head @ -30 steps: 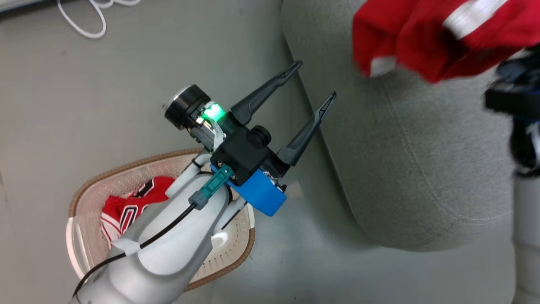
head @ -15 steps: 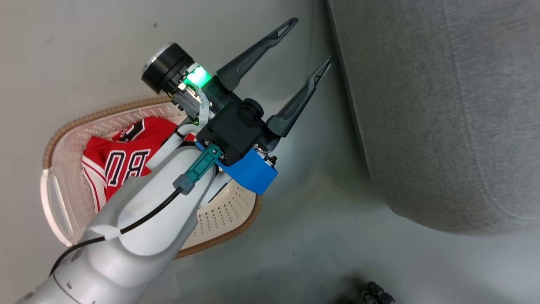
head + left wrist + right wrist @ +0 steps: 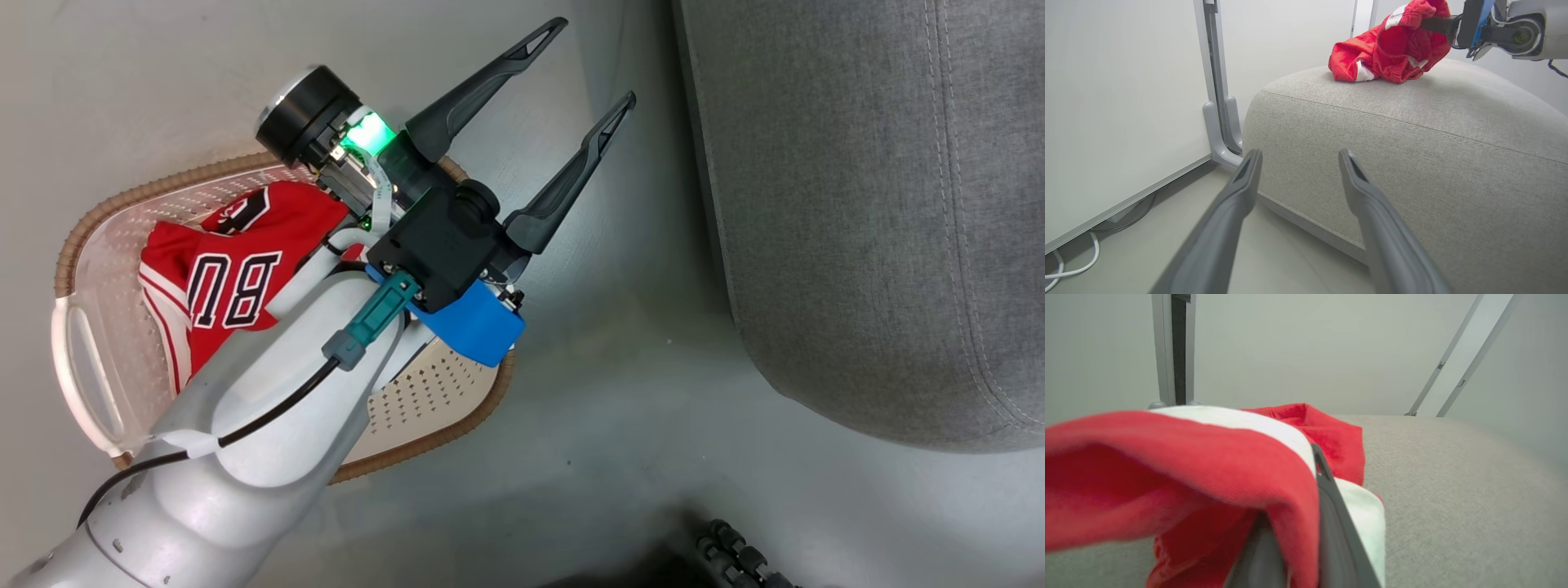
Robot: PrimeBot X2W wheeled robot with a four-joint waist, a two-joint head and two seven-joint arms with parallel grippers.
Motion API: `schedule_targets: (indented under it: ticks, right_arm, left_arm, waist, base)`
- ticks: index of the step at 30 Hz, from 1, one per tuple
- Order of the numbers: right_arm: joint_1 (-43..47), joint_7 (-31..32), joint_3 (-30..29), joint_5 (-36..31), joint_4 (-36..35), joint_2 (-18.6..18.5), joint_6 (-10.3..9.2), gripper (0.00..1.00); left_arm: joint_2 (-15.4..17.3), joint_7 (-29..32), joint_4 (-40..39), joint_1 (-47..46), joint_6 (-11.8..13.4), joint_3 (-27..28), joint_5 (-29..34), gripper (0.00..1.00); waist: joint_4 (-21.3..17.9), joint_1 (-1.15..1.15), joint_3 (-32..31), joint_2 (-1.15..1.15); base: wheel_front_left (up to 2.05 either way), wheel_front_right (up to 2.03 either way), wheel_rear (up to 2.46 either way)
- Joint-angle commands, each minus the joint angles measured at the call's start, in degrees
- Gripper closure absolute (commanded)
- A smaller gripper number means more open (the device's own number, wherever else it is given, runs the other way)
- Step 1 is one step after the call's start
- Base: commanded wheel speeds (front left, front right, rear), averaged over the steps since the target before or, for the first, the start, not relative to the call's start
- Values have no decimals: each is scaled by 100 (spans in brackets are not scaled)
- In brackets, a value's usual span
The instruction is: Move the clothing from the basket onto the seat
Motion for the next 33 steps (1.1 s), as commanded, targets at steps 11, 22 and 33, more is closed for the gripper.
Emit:
schedule_targets:
  ticks: [11,22,33]
  right_arm:
    - [520,-23,21,41,167,259,1,0]
    - [2315,-23,175,-48,-249,488,1,0]
    - [3402,-23,766,-33,-1382,794,1,0]
  left_arm:
    - [-1,-15,41,94,56,-14,-90,0]
    - [-214,-15,-1,667,105,145,-246,0]
    - [-379,-15,-18,1573,214,768,-350,0]
  waist:
    - [-95,-1,-305,0]
    - [-21,-1,-1400,0]
    - [201,-1,-2441,0]
  base:
    - [0,0,0]
    - [0,0,0]
    - [0,0,0]
